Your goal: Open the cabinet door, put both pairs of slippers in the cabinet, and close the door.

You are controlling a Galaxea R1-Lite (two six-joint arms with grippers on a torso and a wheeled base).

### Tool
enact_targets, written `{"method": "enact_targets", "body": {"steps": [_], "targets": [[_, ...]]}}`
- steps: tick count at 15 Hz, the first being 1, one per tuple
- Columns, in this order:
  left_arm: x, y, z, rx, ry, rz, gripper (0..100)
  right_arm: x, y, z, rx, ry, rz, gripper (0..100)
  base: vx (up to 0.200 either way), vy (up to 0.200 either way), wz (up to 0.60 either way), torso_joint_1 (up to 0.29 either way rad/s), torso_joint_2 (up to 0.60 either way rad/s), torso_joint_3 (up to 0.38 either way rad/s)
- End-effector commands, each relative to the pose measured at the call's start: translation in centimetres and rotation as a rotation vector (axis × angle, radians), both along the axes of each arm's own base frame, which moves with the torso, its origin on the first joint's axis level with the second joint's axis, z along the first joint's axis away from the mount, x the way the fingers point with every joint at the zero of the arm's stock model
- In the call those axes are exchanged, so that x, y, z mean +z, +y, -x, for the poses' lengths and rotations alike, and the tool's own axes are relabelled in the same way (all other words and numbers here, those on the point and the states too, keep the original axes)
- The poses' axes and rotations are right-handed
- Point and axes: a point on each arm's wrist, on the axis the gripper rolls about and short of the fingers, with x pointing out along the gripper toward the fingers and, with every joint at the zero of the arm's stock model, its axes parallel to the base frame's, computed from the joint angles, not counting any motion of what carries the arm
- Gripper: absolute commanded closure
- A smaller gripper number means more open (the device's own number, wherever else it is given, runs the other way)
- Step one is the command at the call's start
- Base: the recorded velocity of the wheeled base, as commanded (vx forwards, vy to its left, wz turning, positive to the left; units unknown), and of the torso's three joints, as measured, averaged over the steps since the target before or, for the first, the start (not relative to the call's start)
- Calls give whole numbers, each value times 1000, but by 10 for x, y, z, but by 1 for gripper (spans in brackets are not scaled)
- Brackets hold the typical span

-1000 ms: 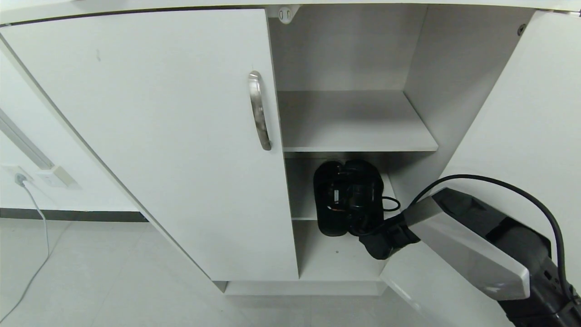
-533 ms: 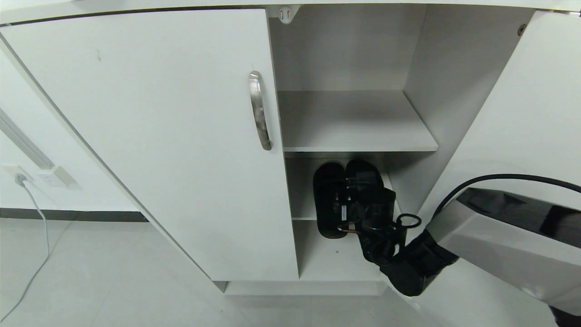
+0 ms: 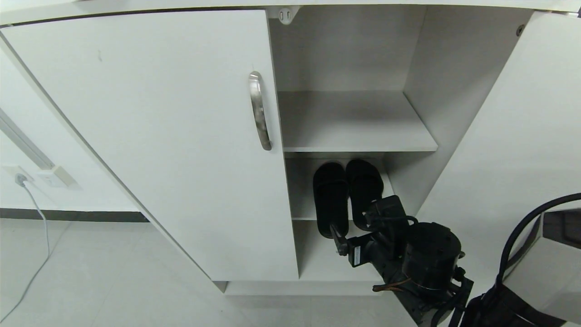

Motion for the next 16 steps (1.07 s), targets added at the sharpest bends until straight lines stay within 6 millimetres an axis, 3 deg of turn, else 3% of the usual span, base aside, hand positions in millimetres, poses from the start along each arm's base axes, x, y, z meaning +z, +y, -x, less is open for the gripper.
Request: {"method": "enact_targets", "body": {"steps": [1,4,16], "targets": [[0,0,0,0,1,0,100,5,-2,6,8,-5,-7,0,-200,0,0,2,2,7],[0,0,0,0,1,0,100,1,-4,4,5,5,-1,0,-200,0,0,1,1,2],[0,0,0,0,2,2,100,-2,-6,1,-7,12,8,0,0,0,0,0,0,0]]}}
